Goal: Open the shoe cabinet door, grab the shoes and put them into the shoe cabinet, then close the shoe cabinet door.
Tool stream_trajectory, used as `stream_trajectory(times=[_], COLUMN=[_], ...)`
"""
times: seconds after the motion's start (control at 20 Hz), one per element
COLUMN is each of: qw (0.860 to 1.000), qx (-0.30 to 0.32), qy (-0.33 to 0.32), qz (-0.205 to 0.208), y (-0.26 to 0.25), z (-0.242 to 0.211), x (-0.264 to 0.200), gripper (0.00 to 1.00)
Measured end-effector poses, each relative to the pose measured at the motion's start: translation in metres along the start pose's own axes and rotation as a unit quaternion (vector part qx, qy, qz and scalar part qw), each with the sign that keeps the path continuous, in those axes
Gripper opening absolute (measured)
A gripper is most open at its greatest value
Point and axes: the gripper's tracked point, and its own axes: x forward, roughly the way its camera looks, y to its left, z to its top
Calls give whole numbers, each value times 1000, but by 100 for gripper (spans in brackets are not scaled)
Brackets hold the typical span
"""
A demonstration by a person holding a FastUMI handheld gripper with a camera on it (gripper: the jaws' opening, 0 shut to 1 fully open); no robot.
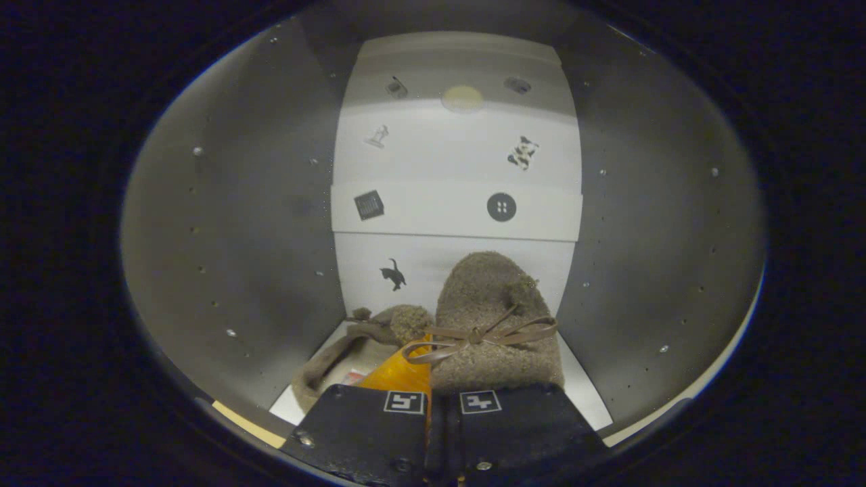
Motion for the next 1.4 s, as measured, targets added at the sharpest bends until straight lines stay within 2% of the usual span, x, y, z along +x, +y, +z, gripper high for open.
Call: stream_trajectory(times=[0.35,0.6,1.1,1.2,1.4], qw=[997,987,984,985,992], qx=[28,75,56,55,28], qy=[71,140,166,154,118], qz=[-19,-17,-45,-49,-43], y=[-12,-12,-14,-13,-4], z=[-27,-47,-48,-42,-32], x=[33,52,43,36,15], gripper=[6,8,14,21,61])
